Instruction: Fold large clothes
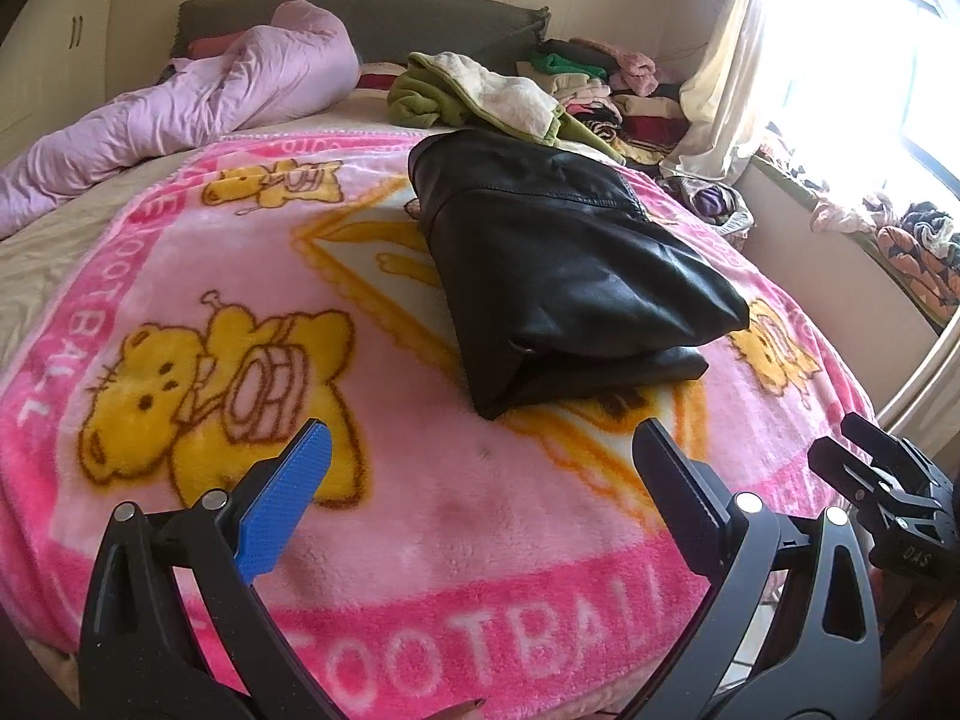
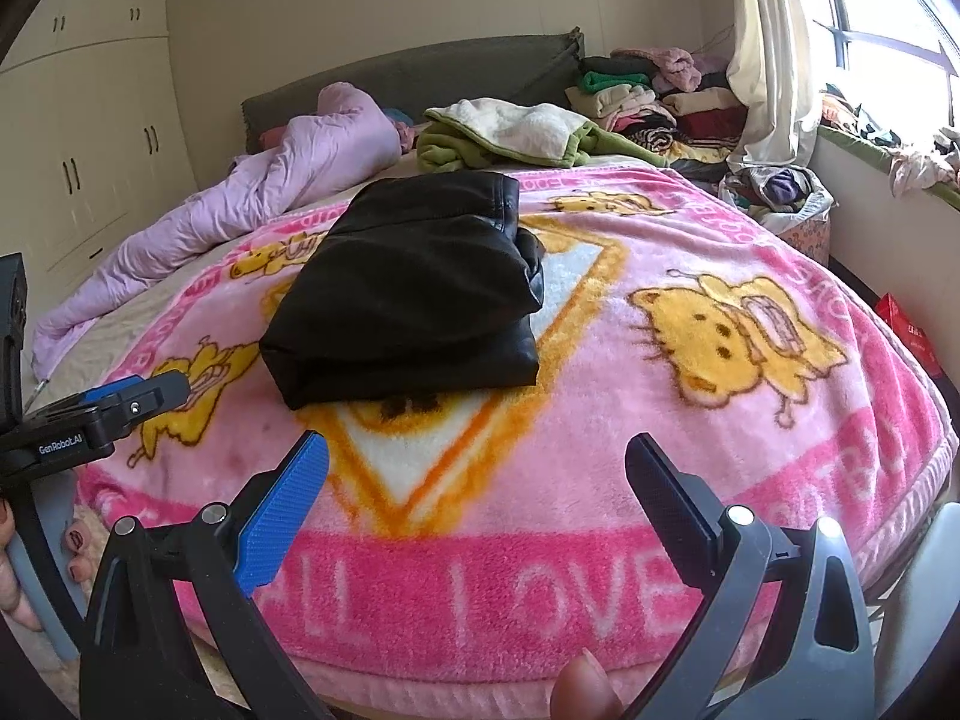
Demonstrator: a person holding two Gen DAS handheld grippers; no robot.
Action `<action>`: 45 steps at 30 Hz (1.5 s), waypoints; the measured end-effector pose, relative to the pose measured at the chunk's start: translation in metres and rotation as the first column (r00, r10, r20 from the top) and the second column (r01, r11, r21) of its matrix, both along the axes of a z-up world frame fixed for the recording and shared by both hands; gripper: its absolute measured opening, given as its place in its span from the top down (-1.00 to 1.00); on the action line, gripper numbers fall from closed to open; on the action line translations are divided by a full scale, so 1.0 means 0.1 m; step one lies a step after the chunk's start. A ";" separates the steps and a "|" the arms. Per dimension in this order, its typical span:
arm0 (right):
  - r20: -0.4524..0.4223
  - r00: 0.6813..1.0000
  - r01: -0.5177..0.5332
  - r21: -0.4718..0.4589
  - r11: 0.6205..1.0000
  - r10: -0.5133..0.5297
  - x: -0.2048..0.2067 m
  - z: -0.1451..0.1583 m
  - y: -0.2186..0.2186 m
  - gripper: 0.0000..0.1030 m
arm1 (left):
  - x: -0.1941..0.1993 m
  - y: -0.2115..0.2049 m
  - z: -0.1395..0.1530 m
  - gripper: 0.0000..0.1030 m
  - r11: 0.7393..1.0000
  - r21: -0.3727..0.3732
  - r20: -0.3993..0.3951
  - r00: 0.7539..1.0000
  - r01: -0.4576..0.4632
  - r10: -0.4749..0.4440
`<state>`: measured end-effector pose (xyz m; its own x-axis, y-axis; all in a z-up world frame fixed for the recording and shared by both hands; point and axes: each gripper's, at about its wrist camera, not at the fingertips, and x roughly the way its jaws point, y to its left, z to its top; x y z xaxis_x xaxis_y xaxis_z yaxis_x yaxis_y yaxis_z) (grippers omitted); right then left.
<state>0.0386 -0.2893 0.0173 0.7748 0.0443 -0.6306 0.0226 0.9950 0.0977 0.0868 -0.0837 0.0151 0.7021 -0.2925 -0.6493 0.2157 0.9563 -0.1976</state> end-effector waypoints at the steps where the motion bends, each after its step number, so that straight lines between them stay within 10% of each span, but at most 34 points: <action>1: -0.002 1.000 -0.001 -0.001 1.000 0.001 0.00 0.00 0.00 -0.91 | 0.00 0.00 0.00 -0.83 1.000 0.000 0.000 1.000 0.000 0.000; 45: -0.002 1.000 -0.019 -0.011 1.000 0.019 -0.02 0.02 0.06 -0.92 | -0.01 0.11 0.02 -0.83 0.999 0.038 0.000 0.999 -0.032 0.032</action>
<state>0.0366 -0.2833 0.0190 0.7724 0.0522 -0.6330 0.0037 0.9962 0.0866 0.0856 -0.0727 0.0174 0.7105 -0.2451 -0.6596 0.1850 0.9695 -0.1609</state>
